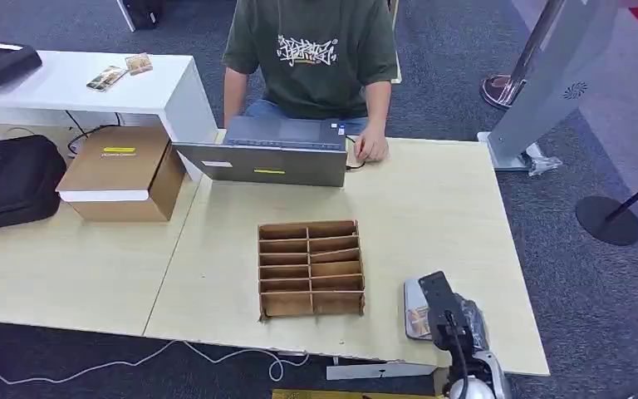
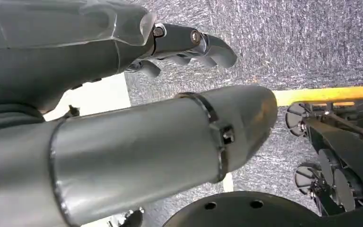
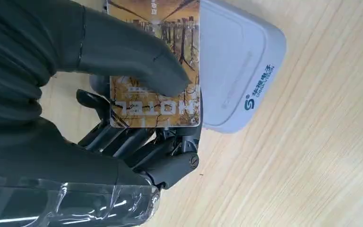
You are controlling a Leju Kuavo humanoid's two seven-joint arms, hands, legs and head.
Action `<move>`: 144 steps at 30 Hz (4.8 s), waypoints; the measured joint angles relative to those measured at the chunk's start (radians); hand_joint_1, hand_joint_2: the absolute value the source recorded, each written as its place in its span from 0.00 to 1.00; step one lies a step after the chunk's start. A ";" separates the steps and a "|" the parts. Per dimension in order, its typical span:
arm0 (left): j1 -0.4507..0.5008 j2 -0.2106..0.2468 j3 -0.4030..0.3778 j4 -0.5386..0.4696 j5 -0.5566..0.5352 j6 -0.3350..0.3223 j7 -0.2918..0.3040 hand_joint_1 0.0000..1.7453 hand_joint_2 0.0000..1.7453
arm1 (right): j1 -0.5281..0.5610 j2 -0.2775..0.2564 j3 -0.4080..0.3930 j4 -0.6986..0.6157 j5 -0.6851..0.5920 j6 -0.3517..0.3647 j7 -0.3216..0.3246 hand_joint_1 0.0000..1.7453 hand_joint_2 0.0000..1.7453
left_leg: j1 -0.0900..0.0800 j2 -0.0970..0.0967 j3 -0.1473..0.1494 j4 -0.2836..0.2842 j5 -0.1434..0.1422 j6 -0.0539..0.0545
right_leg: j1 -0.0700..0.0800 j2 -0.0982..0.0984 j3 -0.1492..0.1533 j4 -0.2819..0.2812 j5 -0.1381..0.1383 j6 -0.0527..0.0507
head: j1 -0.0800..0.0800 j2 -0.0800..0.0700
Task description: Pass the card to the sensor for recognition and then transmit it.
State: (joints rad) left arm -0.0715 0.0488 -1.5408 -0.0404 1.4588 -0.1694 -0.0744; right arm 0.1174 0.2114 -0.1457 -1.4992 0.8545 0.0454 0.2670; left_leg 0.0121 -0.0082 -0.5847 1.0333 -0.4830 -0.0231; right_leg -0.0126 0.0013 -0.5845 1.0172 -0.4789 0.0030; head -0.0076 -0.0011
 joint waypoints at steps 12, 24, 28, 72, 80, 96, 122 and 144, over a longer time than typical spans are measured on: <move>-0.003 0.004 0.000 0.000 0.005 0.002 0.002 0.00 0.00 | -0.007 -0.002 -0.006 0.019 0.003 0.012 -0.010 1.00 1.00 | 0.000 0.002 0.001 0.000 0.000 0.000 | 0.000 0.000 0.001 0.000 0.000 0.000 | 0.000 0.000; -0.003 0.004 0.000 0.000 0.016 0.003 0.002 0.00 0.00 | -0.009 -0.006 0.002 0.020 -0.018 -0.037 -0.062 1.00 1.00 | 0.000 0.002 0.002 0.000 0.000 0.000 | 0.000 0.001 0.002 0.000 0.001 -0.001 | 0.000 0.000; -0.003 0.003 0.000 0.000 0.016 0.007 0.001 0.00 0.00 | -0.005 -0.006 0.005 -0.014 -0.038 -0.076 -0.078 1.00 1.00 | 0.000 0.002 0.002 0.000 0.000 0.000 | 0.000 0.001 0.002 0.000 0.001 -0.001 | 0.000 0.000; 0.000 -0.039 0.000 0.002 0.050 0.016 -0.052 0.00 0.00 | 0.142 0.082 -0.175 -0.438 0.718 -0.722 -0.538 1.00 1.00 | 0.000 0.001 0.000 0.000 -0.001 0.001 | 0.000 0.000 0.001 0.000 0.000 0.000 | 0.000 0.000; 0.000 -0.035 0.000 0.002 0.044 0.016 -0.053 0.00 0.00 | 0.141 0.085 -0.277 -0.505 0.718 -0.722 -0.685 1.00 1.00 | -0.001 0.001 0.000 0.000 -0.001 0.001 | 0.000 0.000 0.001 0.000 0.000 0.000 | 0.000 0.000; 0.002 -0.023 0.000 0.002 0.024 0.011 -0.053 0.00 0.00 | 0.129 0.085 -0.318 -0.531 0.717 -0.722 -0.766 1.00 1.00 | 0.000 0.001 -0.001 0.000 -0.001 0.001 | 0.000 0.000 0.001 0.000 0.000 0.000 | 0.000 0.000; -0.006 0.003 0.000 -0.002 -0.062 0.012 -0.036 0.00 0.00 | -0.199 0.022 -0.308 -0.276 0.717 -0.722 -0.811 1.00 1.00 | 0.000 -0.002 0.001 0.000 0.000 0.001 | 0.000 -0.002 0.003 0.000 0.000 0.000 | 0.000 0.000; -0.034 0.026 -0.001 -0.026 -0.150 0.013 -0.012 0.00 0.00 | -0.866 -0.391 0.917 0.559 0.718 -0.722 0.381 1.00 1.00 | -0.001 -0.003 -0.010 0.001 0.011 0.001 | -0.001 -0.002 -0.008 0.001 0.010 0.002 | 0.000 0.000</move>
State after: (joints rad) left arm -0.1053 0.0751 -1.5415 -0.0668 1.3085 -0.1568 -0.0866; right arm -0.7489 -0.1797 0.7714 -0.9399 1.5728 -0.6767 0.6477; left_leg 0.0114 -0.0114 -0.5944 1.0339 -0.4716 -0.0222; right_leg -0.0131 -0.0011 -0.5925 1.0185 -0.4690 0.0047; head -0.0076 -0.0011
